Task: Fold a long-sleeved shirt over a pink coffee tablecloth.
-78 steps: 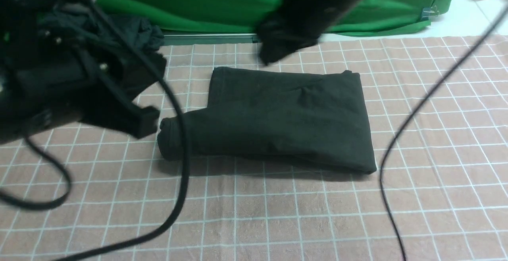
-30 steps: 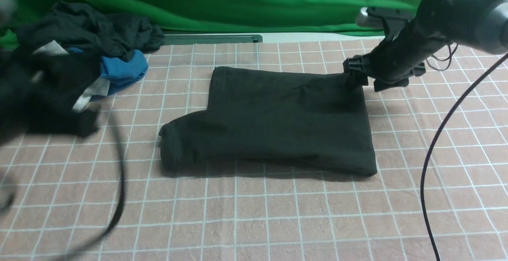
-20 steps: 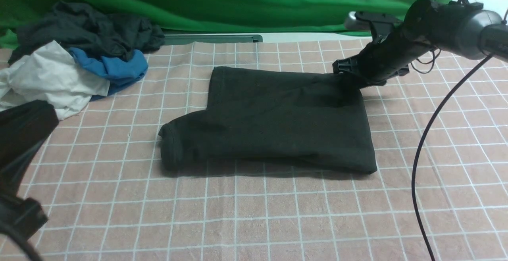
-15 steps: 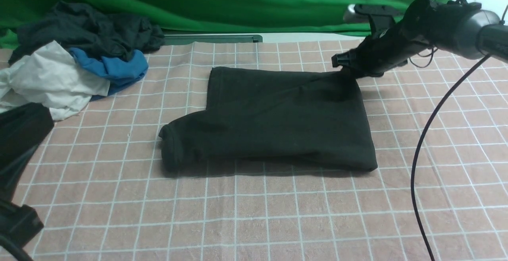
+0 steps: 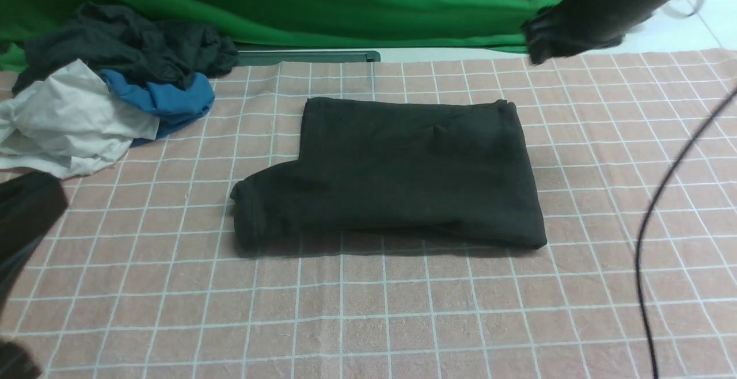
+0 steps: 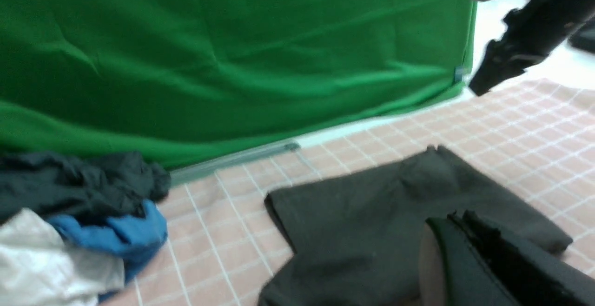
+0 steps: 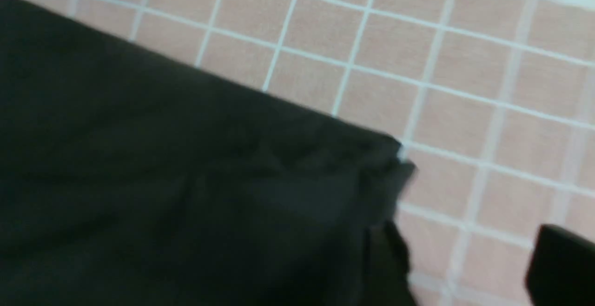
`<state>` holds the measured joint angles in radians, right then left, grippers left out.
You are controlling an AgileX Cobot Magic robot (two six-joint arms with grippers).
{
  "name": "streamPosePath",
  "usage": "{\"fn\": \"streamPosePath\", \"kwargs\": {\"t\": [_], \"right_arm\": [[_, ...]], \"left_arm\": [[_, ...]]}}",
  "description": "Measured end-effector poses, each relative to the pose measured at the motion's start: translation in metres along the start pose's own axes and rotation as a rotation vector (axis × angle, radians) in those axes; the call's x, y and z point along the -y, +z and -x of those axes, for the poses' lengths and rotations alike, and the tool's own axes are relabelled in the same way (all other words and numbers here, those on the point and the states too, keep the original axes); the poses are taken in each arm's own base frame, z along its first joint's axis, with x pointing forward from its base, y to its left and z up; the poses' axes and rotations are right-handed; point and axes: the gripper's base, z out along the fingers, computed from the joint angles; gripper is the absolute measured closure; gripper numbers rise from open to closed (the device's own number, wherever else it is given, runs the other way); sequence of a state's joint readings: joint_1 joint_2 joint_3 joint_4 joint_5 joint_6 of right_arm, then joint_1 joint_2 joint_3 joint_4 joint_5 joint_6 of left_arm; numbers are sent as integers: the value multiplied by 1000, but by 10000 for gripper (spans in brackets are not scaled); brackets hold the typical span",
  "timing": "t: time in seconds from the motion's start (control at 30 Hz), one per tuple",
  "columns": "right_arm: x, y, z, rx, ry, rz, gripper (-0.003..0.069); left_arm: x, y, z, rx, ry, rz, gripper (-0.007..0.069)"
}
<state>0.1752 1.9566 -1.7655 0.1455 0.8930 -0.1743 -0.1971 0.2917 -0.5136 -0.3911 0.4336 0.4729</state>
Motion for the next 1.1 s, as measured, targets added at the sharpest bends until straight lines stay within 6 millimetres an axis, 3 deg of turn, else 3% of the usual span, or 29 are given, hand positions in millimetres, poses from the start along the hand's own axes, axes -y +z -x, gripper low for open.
{"fn": "streamPosePath", "kwargs": {"t": [0.07, 0.1, 0.23, 0.27, 0.3, 0.37, 0.4, 0.43, 0.53, 0.63, 0.77, 0.97, 1.1], "right_arm": [[-4, -34, -18, -3, 9, -10, 411], [-5, -41, -19, 7, 11, -11, 417], [-14, -89, -63, 2, 56, -13, 432], [-15, -91, -65, 2, 61, -13, 433], [-18, -109, -87, 5, 77, -15, 433], [-21, -124, -101, 23, 82, -16, 433], [-25, -143, -123, 46, 88, -16, 436], [-27, -149, -136, 46, 92, -16, 444], [-29, -158, -155, 57, 92, -17, 464], [-34, -177, -188, 111, 88, -19, 533], [-38, -189, -224, 229, 86, -29, 620], [-39, -191, -257, 439, 90, -48, 630], [-39, -182, -278, 535, 127, -50, 608]], "left_arm": [[1, -12, 2, 64, 54, 12, 608], [1, -13, 3, 69, 58, 14, 608], [1, -19, 3, 128, 87, 42, 608], [0, -18, 3, 130, 87, 44, 608], [0, -15, -3, 120, 83, 49, 608], [0, -12, -10, 109, 80, 52, 608], [-1, -6, -21, 86, 77, 57, 608], [-1, -4, -27, 74, 74, 59, 608], [-1, 0, -37, 53, 69, 62, 608], [1, 7, -59, -4, 47, 54, 608], [2, 12, -82, -73, 37, 45, 608], [4, 16, -105, -140, 31, 37, 608], [6, 17, -120, -183, 29, 33, 608]]}}
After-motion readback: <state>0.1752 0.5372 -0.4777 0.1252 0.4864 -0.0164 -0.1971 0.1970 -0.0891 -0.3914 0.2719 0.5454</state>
